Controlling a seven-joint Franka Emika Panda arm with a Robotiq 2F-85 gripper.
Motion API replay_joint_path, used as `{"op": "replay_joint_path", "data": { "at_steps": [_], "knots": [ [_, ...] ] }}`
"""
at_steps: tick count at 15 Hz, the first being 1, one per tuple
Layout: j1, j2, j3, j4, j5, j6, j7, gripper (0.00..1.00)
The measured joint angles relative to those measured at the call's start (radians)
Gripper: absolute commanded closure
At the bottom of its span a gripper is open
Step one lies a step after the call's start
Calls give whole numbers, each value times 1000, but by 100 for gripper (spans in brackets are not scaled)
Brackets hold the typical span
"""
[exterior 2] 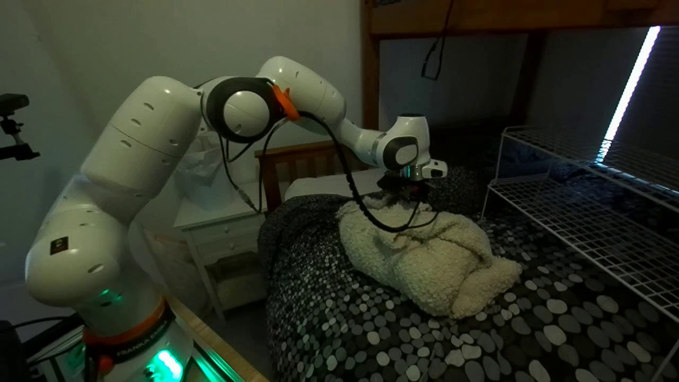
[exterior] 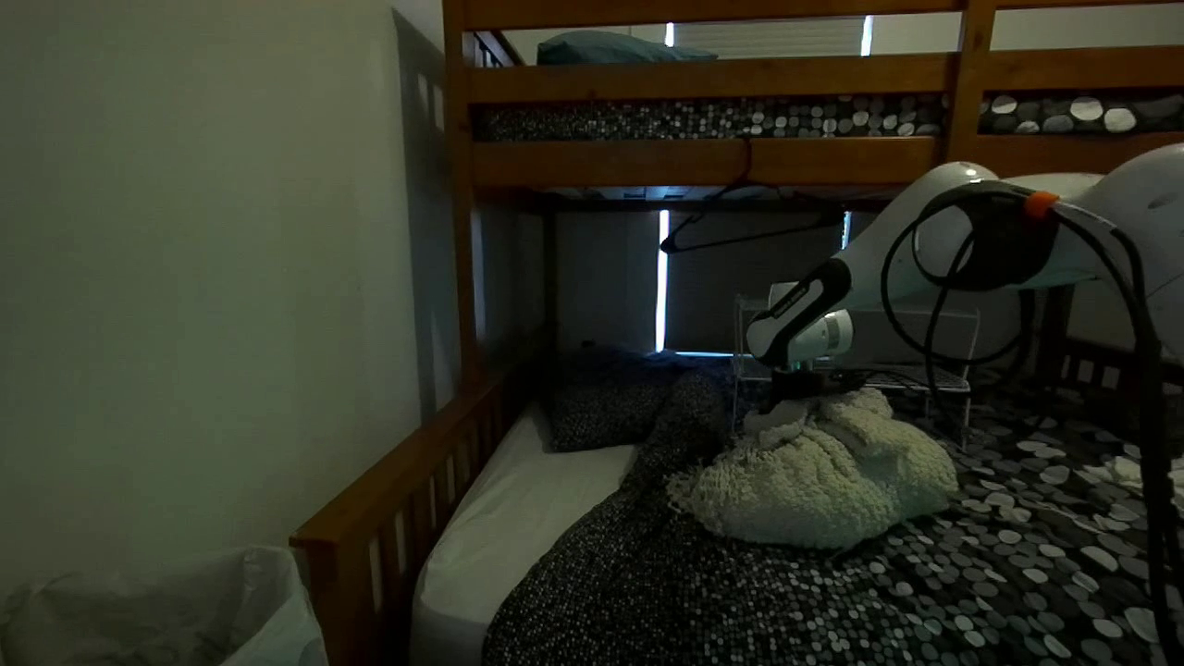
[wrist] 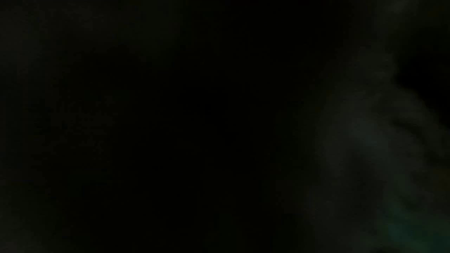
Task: Fold the blanket
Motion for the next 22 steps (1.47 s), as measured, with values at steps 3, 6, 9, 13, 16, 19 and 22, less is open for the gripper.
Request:
{"op": "replay_joint_path", "data": {
  "at_steps": [3, 6, 9, 13, 16, 19, 22],
  "knots": [
    [-1, 71, -1, 80, 13, -6, -29, 100],
    [-2, 90, -3, 149, 26, -100, -36, 67],
    [-3, 65, -5, 172, 42, -179, -40, 45],
    [3, -19, 5, 143, 123, -254, -33, 16],
    [24, -88, -6, 62, 129, -176, -5, 0],
    [68, -146, -38, -55, 109, -21, 38, 0],
    [150, -195, -116, -190, -5, 197, 156, 0]
  ]
}}
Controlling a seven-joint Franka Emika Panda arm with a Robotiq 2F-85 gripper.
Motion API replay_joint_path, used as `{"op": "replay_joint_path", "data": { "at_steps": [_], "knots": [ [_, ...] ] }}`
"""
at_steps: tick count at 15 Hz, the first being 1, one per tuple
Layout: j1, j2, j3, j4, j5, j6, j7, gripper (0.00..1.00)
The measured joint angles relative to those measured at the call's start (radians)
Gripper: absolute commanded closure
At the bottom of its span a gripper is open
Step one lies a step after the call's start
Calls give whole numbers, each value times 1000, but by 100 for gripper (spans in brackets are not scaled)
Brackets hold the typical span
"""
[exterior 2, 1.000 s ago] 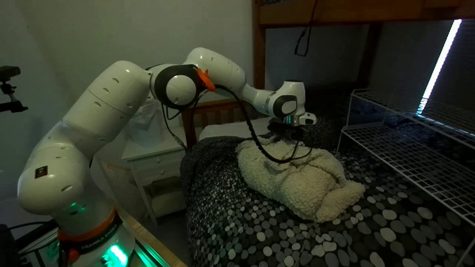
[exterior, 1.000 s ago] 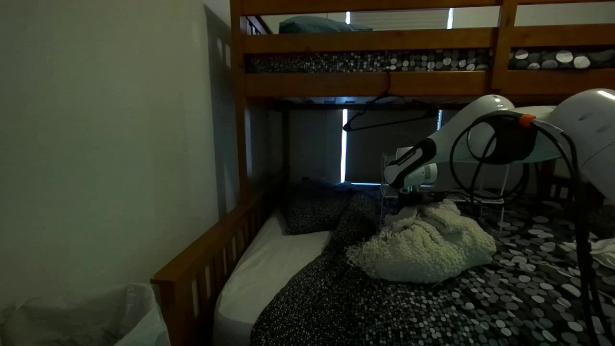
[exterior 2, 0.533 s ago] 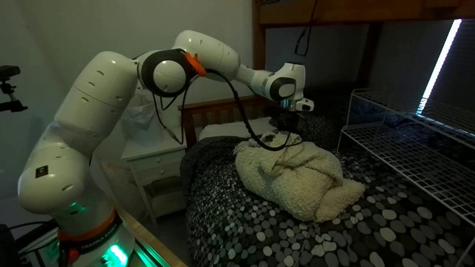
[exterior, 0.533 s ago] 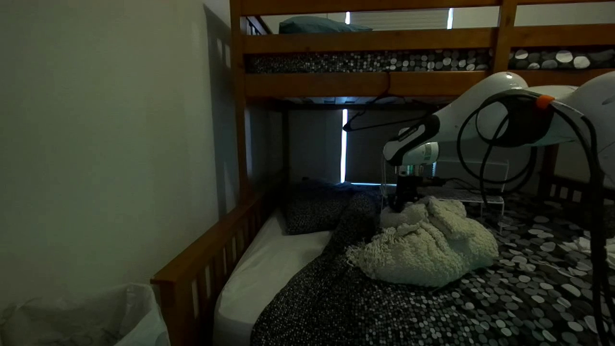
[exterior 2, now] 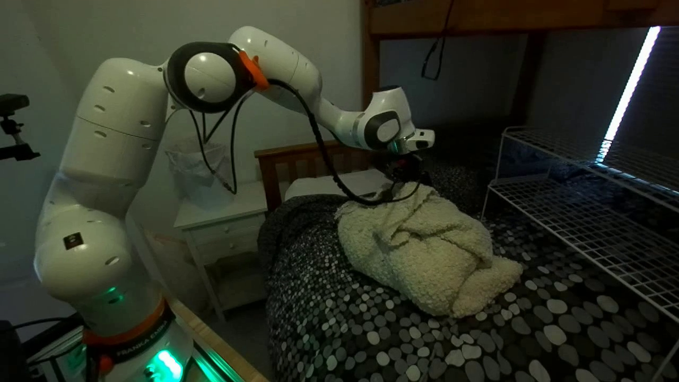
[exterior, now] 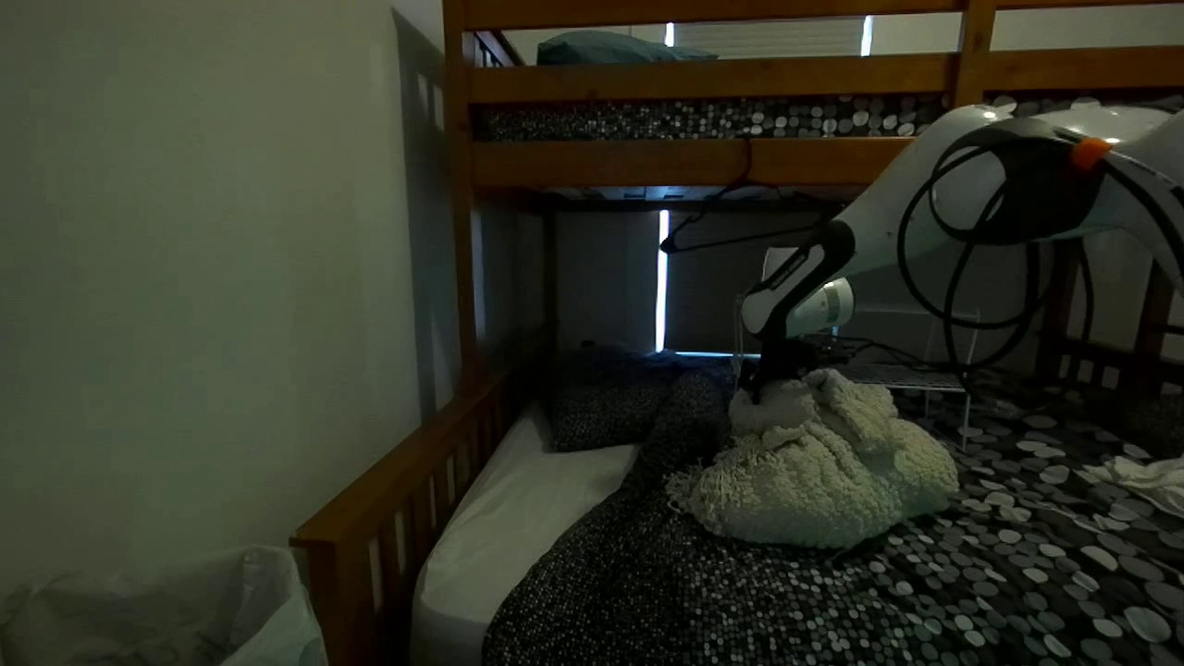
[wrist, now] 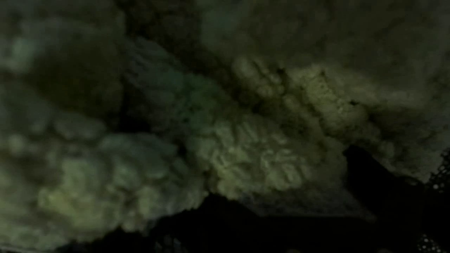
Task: Fold the blanket
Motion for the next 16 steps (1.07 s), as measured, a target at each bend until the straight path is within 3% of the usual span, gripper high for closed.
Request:
{"op": "replay_joint_path", "data": {
  "at_steps": [4, 6, 9, 12, 16],
  "knots": [
    [176, -55, -194, -143, -263, 182, 256, 0],
    [277, -83, -310, -187, -397, 192, 401, 0],
    [365, -142, -394, -243, -543, 176, 539, 0],
    [369, -234, -362, -307, -584, 131, 543, 0],
    [283, -388, -204, -420, -511, 76, 420, 0]
  ]
}}
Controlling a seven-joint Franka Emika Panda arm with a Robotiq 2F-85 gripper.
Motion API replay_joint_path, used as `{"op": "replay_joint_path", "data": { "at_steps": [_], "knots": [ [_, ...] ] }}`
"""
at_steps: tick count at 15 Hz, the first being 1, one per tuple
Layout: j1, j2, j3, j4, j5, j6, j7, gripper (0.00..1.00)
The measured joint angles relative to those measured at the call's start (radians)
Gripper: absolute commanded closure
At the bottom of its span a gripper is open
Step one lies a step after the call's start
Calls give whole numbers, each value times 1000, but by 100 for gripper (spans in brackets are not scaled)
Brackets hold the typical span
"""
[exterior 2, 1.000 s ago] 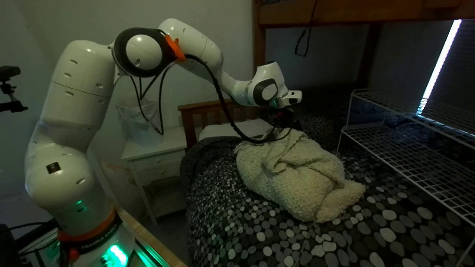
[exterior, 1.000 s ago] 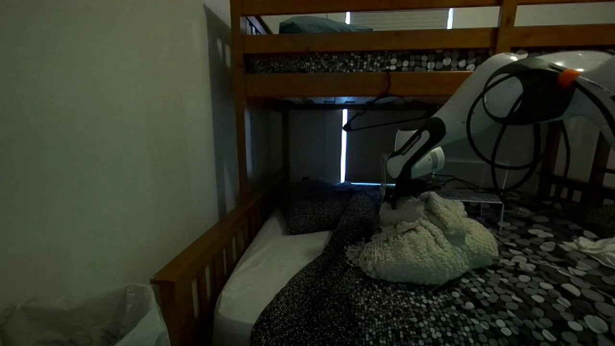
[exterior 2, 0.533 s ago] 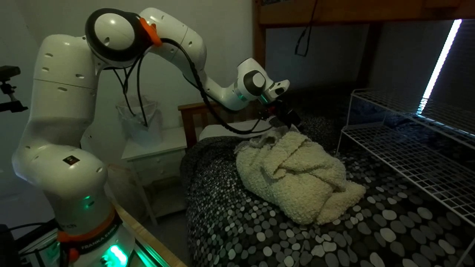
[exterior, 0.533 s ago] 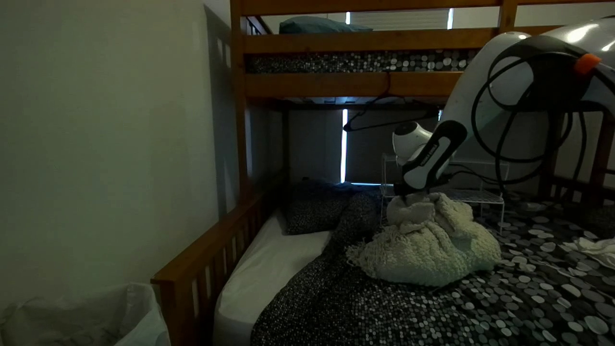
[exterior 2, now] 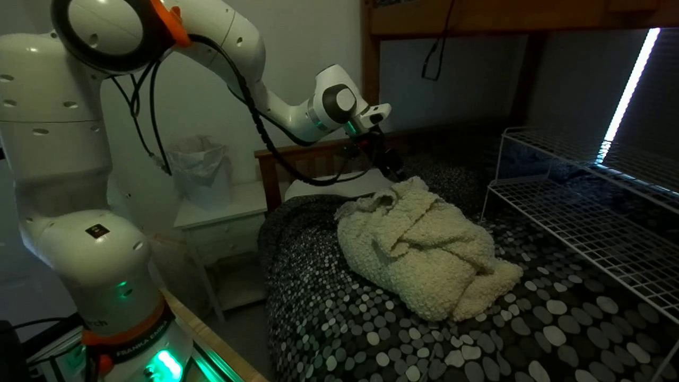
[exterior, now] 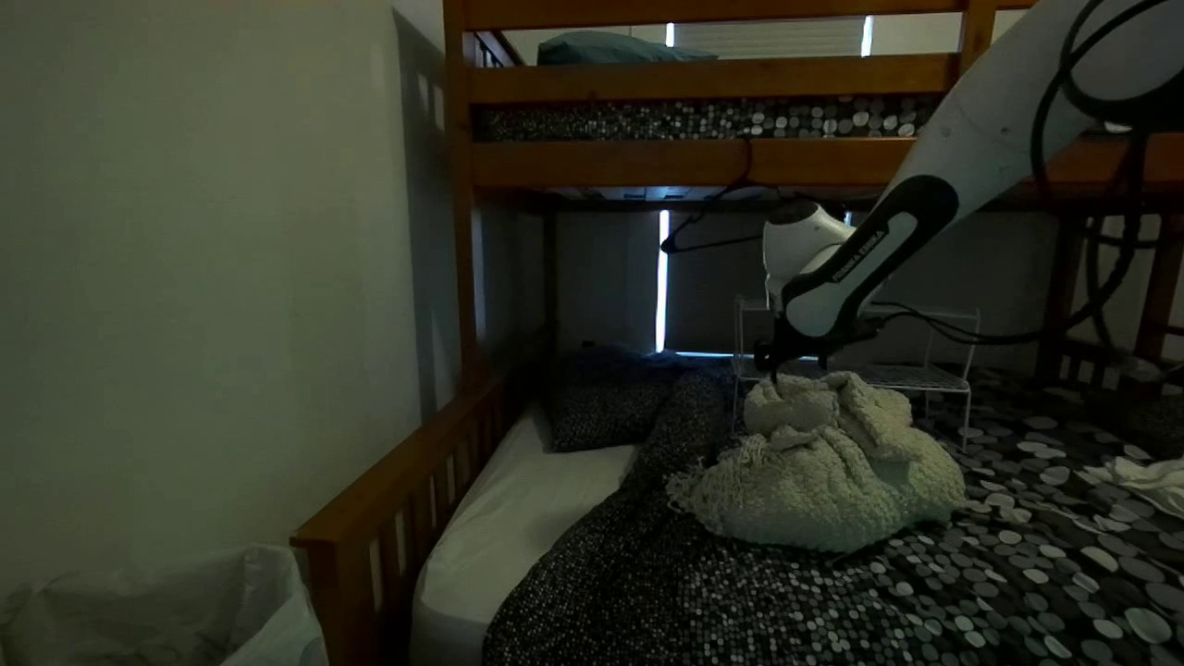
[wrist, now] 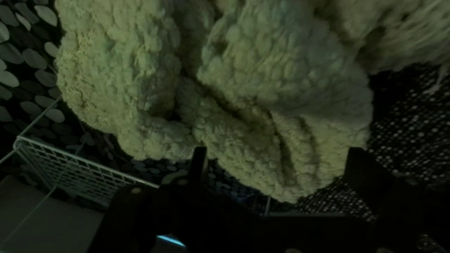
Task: Fold the blanket
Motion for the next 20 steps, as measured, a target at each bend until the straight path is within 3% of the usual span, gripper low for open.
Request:
{"op": "replay_joint_path", "data": {
  "at_steps": [5, 13, 17, 20],
  "knots": [
    [-102, -128, 147, -78, 213, -158, -210, 0],
    [-202, -245, 198, -94, 276, -411, -364, 0],
    [-248, -344, 198, -140, 259, -437, -542, 0],
    [-282, -405, 187, -183, 253, -350, -650, 0]
  ]
}}
